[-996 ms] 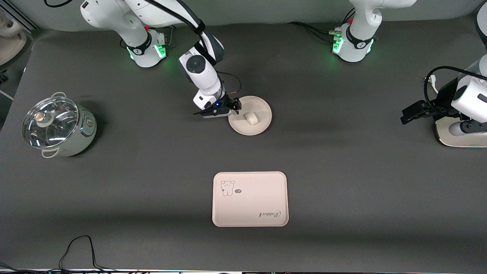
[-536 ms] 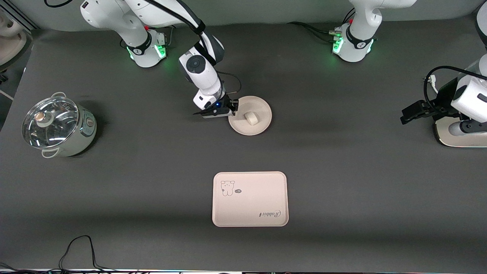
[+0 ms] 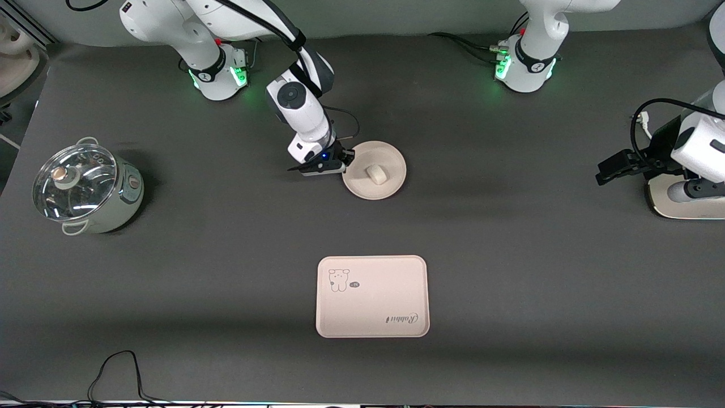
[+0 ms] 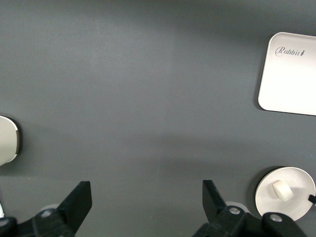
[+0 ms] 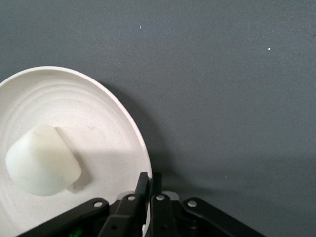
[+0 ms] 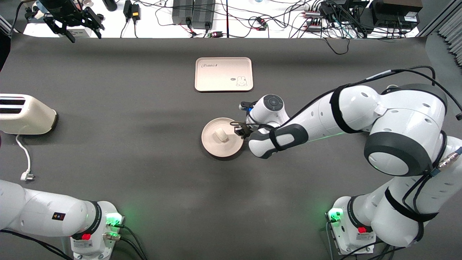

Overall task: Place bun in plate and plate on tray
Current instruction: 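Close the right gripper on the plate rim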

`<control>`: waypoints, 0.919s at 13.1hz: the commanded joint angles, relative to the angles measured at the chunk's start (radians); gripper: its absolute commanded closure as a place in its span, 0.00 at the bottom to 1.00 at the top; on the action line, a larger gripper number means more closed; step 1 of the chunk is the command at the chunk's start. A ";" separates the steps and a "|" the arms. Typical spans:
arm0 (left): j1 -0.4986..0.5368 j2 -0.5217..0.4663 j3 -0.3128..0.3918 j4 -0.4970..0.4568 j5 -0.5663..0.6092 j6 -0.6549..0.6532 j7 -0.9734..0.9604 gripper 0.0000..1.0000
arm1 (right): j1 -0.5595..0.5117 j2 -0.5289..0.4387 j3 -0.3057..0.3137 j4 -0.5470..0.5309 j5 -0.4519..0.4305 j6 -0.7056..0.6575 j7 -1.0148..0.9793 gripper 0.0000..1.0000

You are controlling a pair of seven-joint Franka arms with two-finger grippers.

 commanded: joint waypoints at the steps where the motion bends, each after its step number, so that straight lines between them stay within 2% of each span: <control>1: -0.010 -0.002 0.007 0.005 -0.012 0.006 0.013 0.00 | 0.006 -0.003 -0.002 0.015 0.024 0.006 0.000 1.00; 3: -0.010 -0.002 0.007 0.008 -0.012 0.006 0.015 0.00 | -0.012 -0.077 -0.002 0.015 0.024 -0.034 -0.003 1.00; 9: -0.010 0.000 0.007 0.011 -0.012 0.009 0.013 0.00 | -0.095 -0.344 -0.014 0.060 0.027 -0.394 -0.074 1.00; 12: -0.010 0.001 0.007 0.011 -0.012 0.010 0.015 0.00 | -0.098 -0.355 -0.014 0.132 0.079 -0.463 -0.074 1.00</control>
